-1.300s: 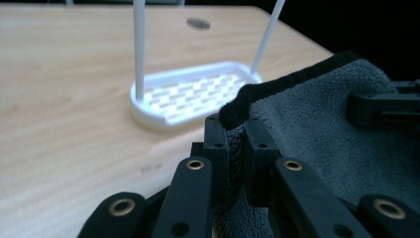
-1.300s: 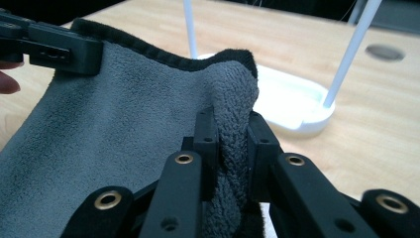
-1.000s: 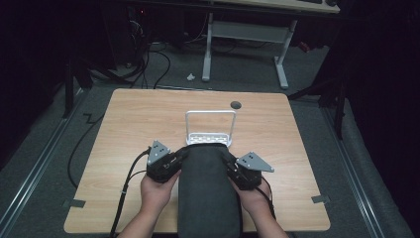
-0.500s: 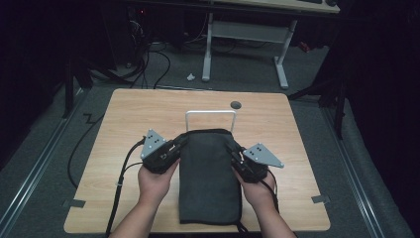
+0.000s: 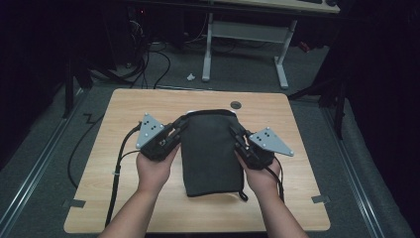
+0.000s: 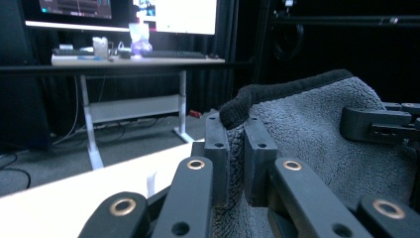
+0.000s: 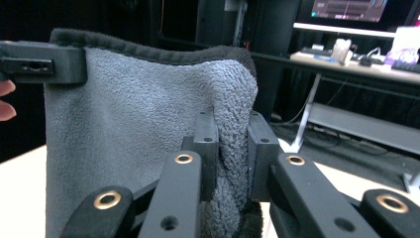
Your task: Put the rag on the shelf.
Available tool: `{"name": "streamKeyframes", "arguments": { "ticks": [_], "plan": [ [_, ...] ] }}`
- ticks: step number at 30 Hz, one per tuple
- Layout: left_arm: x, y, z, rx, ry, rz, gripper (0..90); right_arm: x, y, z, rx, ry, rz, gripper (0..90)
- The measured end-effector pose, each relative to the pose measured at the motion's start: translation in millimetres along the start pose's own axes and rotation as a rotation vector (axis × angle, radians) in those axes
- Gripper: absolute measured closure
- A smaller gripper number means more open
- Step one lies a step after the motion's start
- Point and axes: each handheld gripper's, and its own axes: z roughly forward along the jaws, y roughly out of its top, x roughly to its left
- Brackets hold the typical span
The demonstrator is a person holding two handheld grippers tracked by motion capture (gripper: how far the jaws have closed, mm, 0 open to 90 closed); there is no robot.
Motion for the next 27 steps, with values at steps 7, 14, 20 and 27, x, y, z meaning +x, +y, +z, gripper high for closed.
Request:
{"name": "streamKeyframes", "arguments": {
  "ticks": [7, 14, 20, 27],
  "plan": [
    [0.7, 28.2, 1.4, -0.041, 0.005, 0.049, 82.9, -4.7, 24.8, -0.4, -0.043, -0.005, -0.018, 79.4],
    [1.4, 44.7, 3.6, -0.059, 0.012, 0.071, 83.3, -5.3, 40.8, -1.8, -0.075, -0.009, -0.031, 79.4],
    [8.3, 60.6, 16.0, -0.016, 0.04, 0.16, 83.7, -8.3, 48.7, 6.3, -0.045, -0.01, -0.074, 79.7],
    [17.5, 69.1, 30.6, 0.001, 0.059, 0.179, 83.8, -20.8, 64.1, 22.0, -0.037, -0.012, -0.042, 79.6]
  ]
}}
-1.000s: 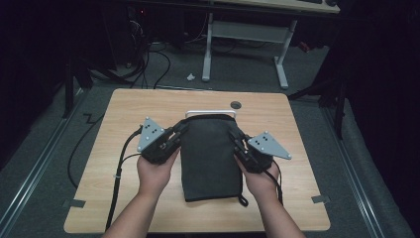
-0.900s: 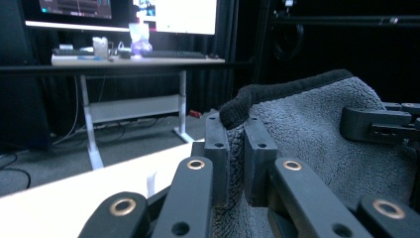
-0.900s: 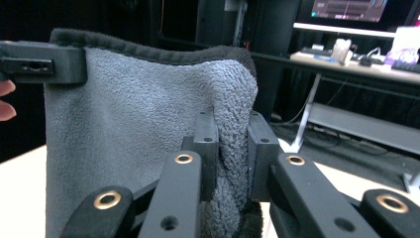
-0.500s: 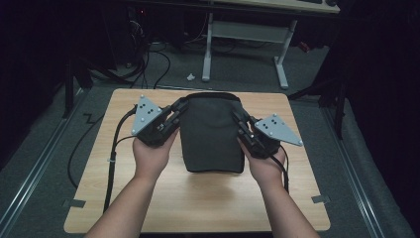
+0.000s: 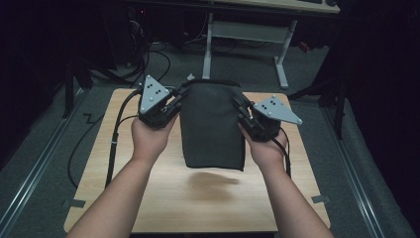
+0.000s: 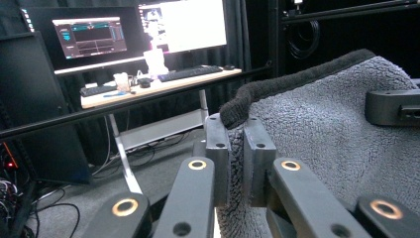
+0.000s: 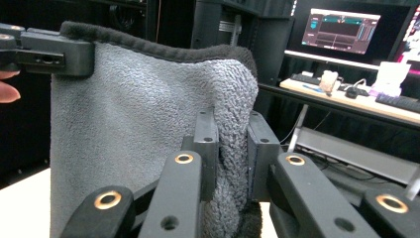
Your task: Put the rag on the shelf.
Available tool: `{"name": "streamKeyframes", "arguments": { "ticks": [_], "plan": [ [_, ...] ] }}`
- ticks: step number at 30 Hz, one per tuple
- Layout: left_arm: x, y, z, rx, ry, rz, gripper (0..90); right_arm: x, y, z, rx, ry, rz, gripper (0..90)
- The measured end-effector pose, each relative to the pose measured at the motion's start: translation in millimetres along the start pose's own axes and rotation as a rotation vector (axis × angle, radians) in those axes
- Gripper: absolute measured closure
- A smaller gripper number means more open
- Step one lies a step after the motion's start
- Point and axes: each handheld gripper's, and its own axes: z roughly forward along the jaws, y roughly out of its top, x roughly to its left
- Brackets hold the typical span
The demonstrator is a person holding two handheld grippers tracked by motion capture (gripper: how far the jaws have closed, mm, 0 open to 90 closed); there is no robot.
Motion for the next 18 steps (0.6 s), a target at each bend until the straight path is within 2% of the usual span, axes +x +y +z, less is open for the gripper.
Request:
{"name": "streamKeyframes", "arguments": {
  "ticks": [3, 6, 10, 12, 14, 18],
  "plan": [
    [6.8, -3.1, 11.0, 0.011, 0.003, -0.049, 83.7, -4.7, 0.1, 11.6, 0.014, 0.003, 0.009, 79.6],
    [12.1, -5.5, 22.9, 0.029, 0.014, -0.052, 83.7, -10.5, -1.0, 23.3, 0.025, -0.002, 0.016, 79.6],
    [21.0, 0.1, 40.2, 0.04, 0.025, -0.013, 83.7, -21.2, -1.4, 40.3, 0.045, -0.004, 0.028, 79.6],
    [25.9, 2.6, 49.0, 0.052, 0.021, -0.003, 83.7, -27.9, -1.8, 47.9, 0.046, 0.012, 0.054, 79.5],
    [30.7, 3.3, 57.2, 0.077, 0.023, 0.001, 83.6, -34.1, -2.3, 56.3, 0.054, 0.011, 0.058, 79.4],
    [37.4, 0.8, 73.2, 0.116, 0.049, 0.057, 83.5, -42.8, -3.7, 72.4, 0.06, 0.016, 0.044, 79.4]
  ]
}}
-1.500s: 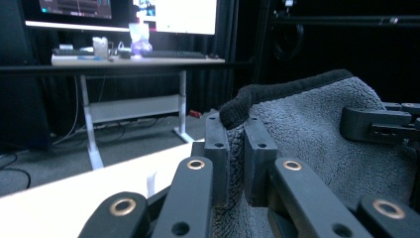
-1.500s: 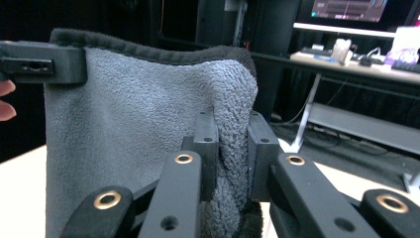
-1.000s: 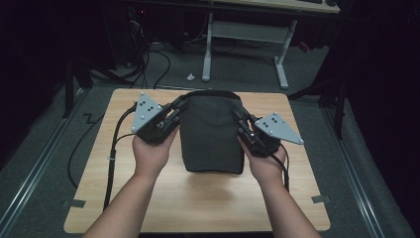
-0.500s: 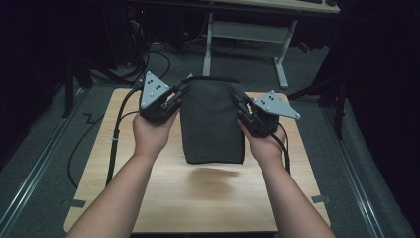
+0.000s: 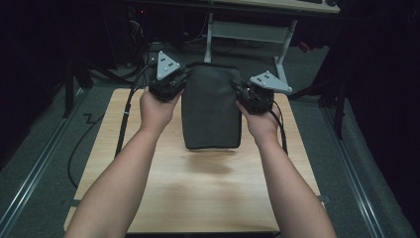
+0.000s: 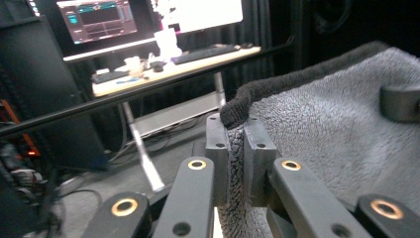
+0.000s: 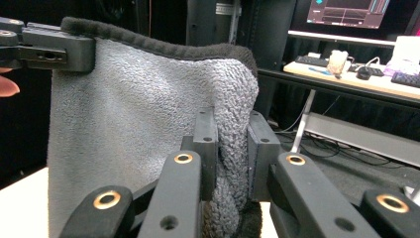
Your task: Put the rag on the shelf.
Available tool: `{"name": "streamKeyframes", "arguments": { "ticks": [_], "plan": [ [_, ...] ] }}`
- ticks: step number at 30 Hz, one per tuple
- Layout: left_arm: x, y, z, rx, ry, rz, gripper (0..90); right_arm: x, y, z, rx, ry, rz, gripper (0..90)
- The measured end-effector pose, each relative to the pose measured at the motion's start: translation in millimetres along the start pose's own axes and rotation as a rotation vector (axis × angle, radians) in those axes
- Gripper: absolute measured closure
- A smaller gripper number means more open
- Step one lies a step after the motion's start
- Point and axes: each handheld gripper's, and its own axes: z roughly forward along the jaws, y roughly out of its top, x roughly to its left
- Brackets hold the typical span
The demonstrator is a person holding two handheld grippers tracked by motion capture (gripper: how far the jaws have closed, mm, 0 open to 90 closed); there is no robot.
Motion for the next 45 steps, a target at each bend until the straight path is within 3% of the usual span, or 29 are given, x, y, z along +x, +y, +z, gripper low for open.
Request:
{"name": "streamKeyframes", "arguments": {
  "ticks": [3, 5, 9, 11, 14, 18, 23, 27, 31, 36, 45],
  "plan": [
    [6.0, -4.8, 10.7, 0.01, 0.011, -0.001, 83.3, -6.6, -2.0, 11.6, 0.002, 0.012, -0.021, 79.1],
    [9.9, -10.1, 18.5, 0.032, 0.007, -0.011, 83.1, -13.2, -4.3, 20.2, 0.037, 0.042, 0.011, 78.8],
    [8.9, -24.7, 34.1, 0.091, 0.015, 0.021, 83.0, -18.5, -12.7, 31.3, 0.082, 0.034, -0.04, 79.1],
    [10.3, -33.0, 39.7, 0.115, -0.001, 0.0, 83.2, -20.9, -18.1, 35.3, 0.1, 0.04, -0.05, 79.1],
    [10.2, -49.0, 46.4, 0.152, -0.018, -0.018, 83.6, -26.1, -28.4, 41.9, 0.16, 0.062, -0.016, 79.4],
    [10.2, -66.7, 51.5, 0.175, -0.029, -0.025, 83.6, -29.3, -43.8, 49.5, 0.196, 0.083, -0.013, 79.2],
    [9.0, -82.3, 54.1, 0.198, -0.062, -0.065, 83.5, -34.0, -57.7, 54.4, 0.23, 0.096, 0.036, 78.5],
    [9.8, -91.8, 55.6, 0.214, -0.085, -0.1, 83.4, -35.3, -62.5, 57.0, 0.258, 0.079, 0.074, 78.9],
    [9.7, -101.7, 57.1, 0.229, -0.103, -0.124, 83.1, -34.8, -67.8, 57.9, 0.286, 0.072, 0.083, 79.9],
    [11.1, -116.5, 58.8, 0.242, -0.13, -0.202, 82.7, -36.6, -78.4, 58.3, 0.31, 0.091, 0.105, 79.5],
    [10.1, -132.7, 59.2, 0.259, -0.156, -0.245, 81.4, -41.5, -88.3, 55.6, 0.285, 0.114, 0.171, 78.3]
  ]
}}
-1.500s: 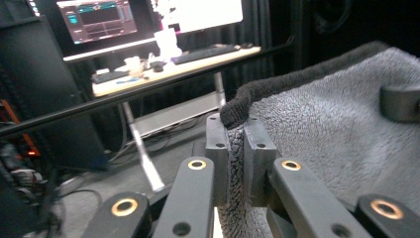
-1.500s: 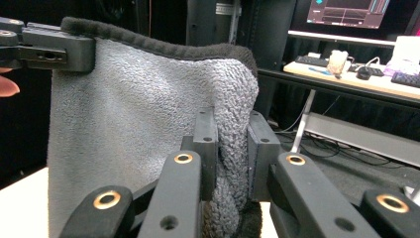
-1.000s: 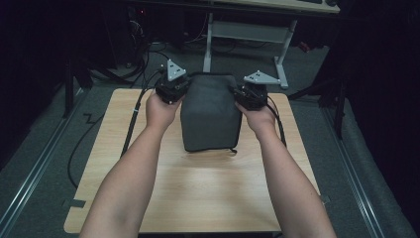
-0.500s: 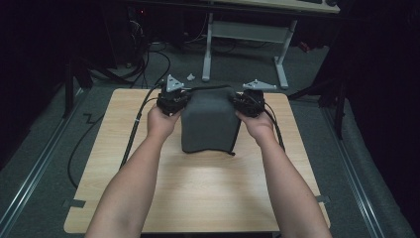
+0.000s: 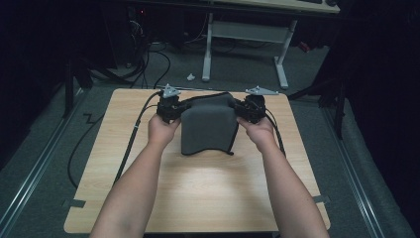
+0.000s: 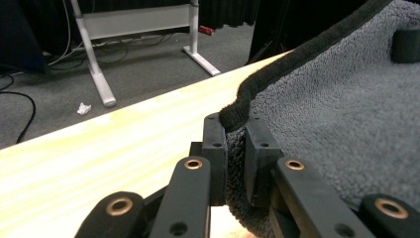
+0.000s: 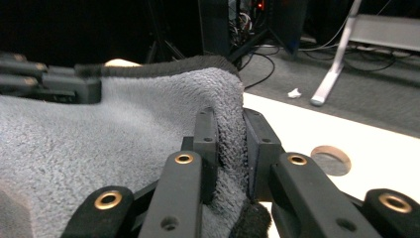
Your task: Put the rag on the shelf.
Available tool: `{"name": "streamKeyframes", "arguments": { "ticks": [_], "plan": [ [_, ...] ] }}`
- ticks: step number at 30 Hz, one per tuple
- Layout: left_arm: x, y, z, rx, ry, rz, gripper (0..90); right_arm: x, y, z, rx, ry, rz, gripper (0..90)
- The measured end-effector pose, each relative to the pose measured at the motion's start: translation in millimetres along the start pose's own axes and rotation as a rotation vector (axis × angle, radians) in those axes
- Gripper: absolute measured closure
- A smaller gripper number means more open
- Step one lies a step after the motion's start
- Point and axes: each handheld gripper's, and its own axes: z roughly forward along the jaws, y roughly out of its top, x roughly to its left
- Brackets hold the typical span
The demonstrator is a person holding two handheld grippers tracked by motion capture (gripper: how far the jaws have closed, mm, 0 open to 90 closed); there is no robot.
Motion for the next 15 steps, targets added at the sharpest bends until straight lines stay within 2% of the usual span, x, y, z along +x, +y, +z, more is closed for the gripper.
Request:
{"name": "streamKeyframes", "arguments": {
  "ticks": [2, 5, 9, 15],
  "plan": [
    [0.6, -4.8, 0.8, -0.001, -0.007, -0.012, 81.4, -2.8, -3.1, 0.3, -0.008, 0.014, 0.029, 78.1],
    [1.3, -9.0, 0.7, -0.013, -0.017, -0.028, 81.6, -3.4, -4.6, 0.5, -0.018, 0.026, 0.046, 78.8],
    [2.4, -12.8, 1.5, -0.011, -0.039, -0.049, 81.5, -6.2, -5.9, 0.7, -0.017, 0.046, 0.049, 80.0],
    [1.8, -14.4, 3.4, -0.007, -0.051, -0.054, 81.1, -12.7, -7.9, 0.1, -0.008, 0.074, 0.057, 79.9]
  ]
}}
